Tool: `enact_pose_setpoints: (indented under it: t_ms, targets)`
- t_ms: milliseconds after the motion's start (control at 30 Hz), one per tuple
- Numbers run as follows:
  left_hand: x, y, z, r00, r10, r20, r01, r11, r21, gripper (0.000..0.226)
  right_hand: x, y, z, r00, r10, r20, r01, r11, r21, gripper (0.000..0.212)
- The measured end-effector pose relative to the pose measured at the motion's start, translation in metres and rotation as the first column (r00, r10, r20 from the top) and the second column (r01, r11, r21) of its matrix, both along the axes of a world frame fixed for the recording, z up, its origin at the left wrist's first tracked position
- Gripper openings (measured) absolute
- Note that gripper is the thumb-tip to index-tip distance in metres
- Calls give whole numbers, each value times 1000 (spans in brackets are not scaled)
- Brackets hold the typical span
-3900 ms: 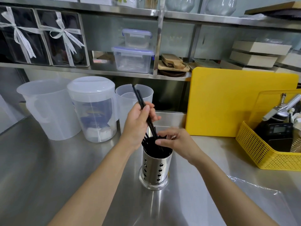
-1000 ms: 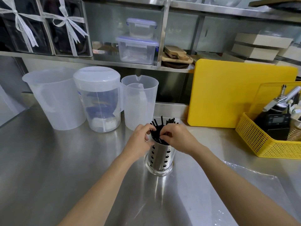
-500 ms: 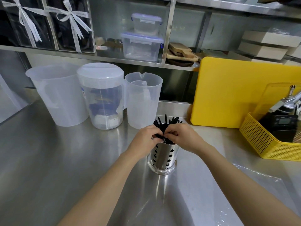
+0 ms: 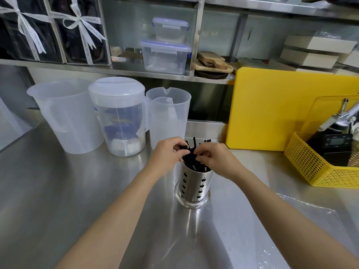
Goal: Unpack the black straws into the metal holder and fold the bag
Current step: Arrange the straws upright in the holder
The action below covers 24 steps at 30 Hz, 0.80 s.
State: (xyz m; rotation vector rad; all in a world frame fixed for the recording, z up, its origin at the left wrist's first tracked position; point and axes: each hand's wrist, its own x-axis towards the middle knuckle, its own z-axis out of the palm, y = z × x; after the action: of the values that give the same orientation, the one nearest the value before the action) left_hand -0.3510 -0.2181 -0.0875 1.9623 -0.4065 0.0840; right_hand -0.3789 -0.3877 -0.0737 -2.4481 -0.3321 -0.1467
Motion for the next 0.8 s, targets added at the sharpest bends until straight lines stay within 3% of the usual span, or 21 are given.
enact_pose_setpoints:
  t_ms: [333,800]
  targets:
    - [5,-9,14,998,-53,-26,44,966,-255,32,3,8,9,998,-47,-30,54,941,333,23]
    - [6,-18,13,1000,-12,-14,8,957,-290,24,3,-1,4,995,-76,-62,95,901,423,15]
